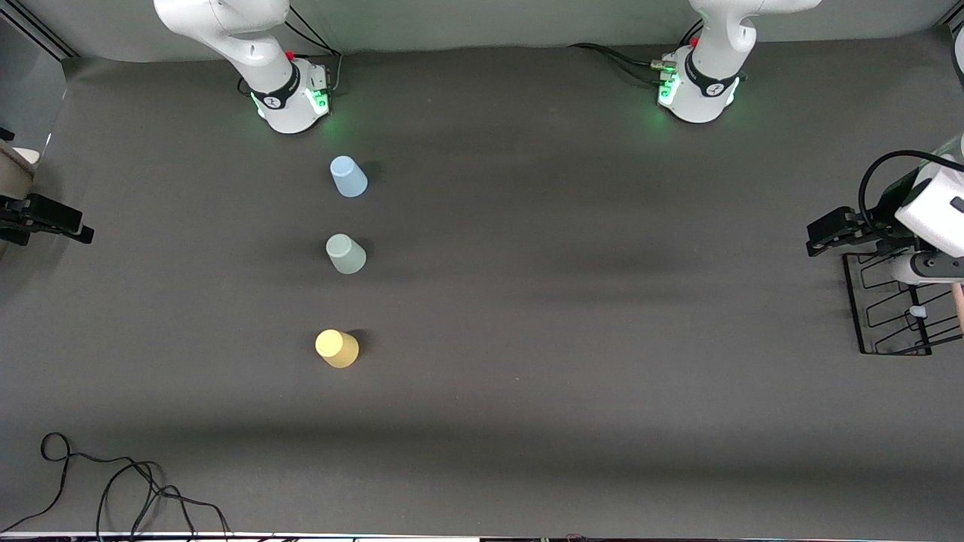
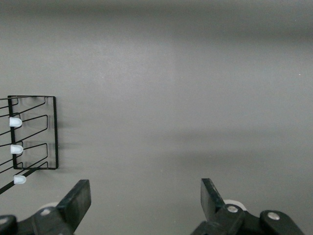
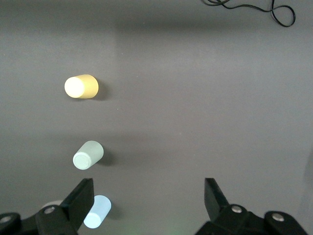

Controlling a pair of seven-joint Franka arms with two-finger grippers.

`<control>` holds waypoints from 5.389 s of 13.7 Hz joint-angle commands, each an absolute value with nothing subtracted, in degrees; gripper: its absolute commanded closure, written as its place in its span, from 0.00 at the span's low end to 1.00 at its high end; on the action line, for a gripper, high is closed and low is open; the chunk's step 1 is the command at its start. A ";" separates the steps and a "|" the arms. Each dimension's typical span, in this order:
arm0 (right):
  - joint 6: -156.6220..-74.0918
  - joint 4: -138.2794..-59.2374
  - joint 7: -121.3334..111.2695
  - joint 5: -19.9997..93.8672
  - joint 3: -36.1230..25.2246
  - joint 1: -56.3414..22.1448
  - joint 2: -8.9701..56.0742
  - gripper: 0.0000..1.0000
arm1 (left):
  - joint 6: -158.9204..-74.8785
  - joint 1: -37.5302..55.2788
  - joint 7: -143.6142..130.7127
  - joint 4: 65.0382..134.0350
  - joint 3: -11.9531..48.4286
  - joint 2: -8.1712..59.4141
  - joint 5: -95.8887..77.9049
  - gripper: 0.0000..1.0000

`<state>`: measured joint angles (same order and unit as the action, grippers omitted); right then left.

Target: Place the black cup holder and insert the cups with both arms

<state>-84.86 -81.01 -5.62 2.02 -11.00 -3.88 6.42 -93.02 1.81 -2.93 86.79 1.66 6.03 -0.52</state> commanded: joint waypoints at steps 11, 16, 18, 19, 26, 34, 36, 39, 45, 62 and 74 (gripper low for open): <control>-83.23 -79.19 -7.47 1.14 -11.25 -2.81 8.00 0.00 | -93.51 2.37 -3.43 87.54 1.41 5.10 -0.62 0.00; -83.14 -79.63 -7.47 1.14 -11.34 -2.81 8.09 0.00 | -92.90 2.46 -4.04 87.19 1.41 5.01 -0.62 0.00; -83.14 -79.72 -7.56 1.05 -11.34 -2.72 8.17 0.00 | -92.72 2.02 -4.13 87.19 1.41 5.01 -0.62 0.00; -83.14 -79.72 -7.47 1.05 -11.34 -2.72 8.17 0.00 | -92.72 2.02 -4.13 87.19 1.41 4.84 -0.62 0.00; -83.14 -79.72 -7.47 1.05 -11.34 -2.64 8.35 0.00 | -92.64 1.85 -3.35 87.01 0.88 3.96 0.44 0.00; -83.14 -79.72 -7.56 1.14 -11.34 -1.93 8.44 0.00 | -90.53 -17.29 14.15 87.63 0.53 3.86 0.26 0.00; -83.14 -79.63 -7.47 1.14 -11.34 -2.02 8.52 0.00 | -91.31 -22.12 18.43 88.32 0.53 4.65 0.26 0.00; -83.14 -79.63 -7.56 1.14 -11.34 -1.85 8.53 0.00 | -93.85 -28.28 27.21 88.50 0.53 7.02 0.26 0.00; -83.14 -79.72 -7.56 1.23 -11.34 -1.76 8.53 0.00 | -106.32 -34.71 40.16 97.80 0.53 7.38 1.58 0.00; -83.06 -79.80 -7.65 1.23 -11.34 -1.49 8.53 0.00 | -129.80 -32.78 39.73 110.30 1.05 16.08 -0.88 0.00; -83.06 -79.80 -7.65 1.23 -11.34 -1.49 8.53 0.00 | -129.29 -33.57 39.64 109.69 0.97 16.44 -2.02 1.00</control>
